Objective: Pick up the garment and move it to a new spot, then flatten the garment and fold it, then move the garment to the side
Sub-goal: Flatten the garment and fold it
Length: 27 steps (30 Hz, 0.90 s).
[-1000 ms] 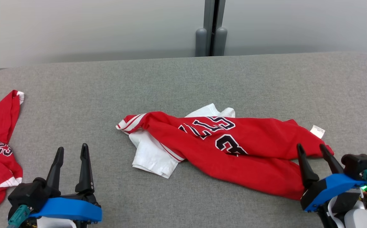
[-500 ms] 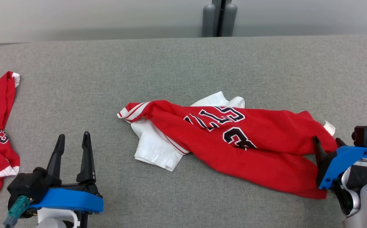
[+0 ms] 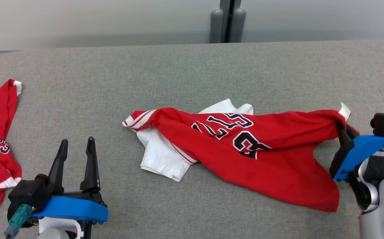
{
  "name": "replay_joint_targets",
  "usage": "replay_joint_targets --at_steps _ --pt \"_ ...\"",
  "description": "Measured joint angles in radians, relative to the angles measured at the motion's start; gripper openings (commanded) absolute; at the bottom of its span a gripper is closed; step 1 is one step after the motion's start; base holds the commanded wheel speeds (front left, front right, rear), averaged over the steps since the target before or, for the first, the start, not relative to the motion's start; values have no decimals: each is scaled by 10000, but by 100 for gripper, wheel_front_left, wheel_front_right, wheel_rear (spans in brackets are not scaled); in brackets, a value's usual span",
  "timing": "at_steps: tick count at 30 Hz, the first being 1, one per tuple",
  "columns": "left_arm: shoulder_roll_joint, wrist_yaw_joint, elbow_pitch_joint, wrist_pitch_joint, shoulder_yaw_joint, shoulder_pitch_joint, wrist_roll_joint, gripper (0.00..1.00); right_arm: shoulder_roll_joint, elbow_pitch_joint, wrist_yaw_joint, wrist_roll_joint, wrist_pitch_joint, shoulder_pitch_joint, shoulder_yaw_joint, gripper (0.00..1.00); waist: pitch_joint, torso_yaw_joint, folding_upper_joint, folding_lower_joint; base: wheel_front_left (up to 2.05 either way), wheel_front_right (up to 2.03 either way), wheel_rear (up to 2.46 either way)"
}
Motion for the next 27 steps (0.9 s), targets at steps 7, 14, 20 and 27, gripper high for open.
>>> replay_joint_targets --at_steps 7,14,20,27 --pt "0 98 -100 2 -36 171 -2 100 -284 -2587 0 184 980 -144 449 0 -403 -53 0 -1 0 0 0" --pt "-13 52 -268 12 -148 -37 77 100 -1258 -1952 2 412 1110 -1543 982 0 -72 260 0 0 0 0 0" --pt "-88 -65 -261 10 -282 -375 123 100 -1676 -253 2 499 399 -3027 1183 0 424 643 0 0 0 0 0" --pt "-341 -290 10 -13 -454 -925 247 100 -1898 2242 2 328 -1089 -4496 1110 100 1034 1324 0 1 0 0 0"
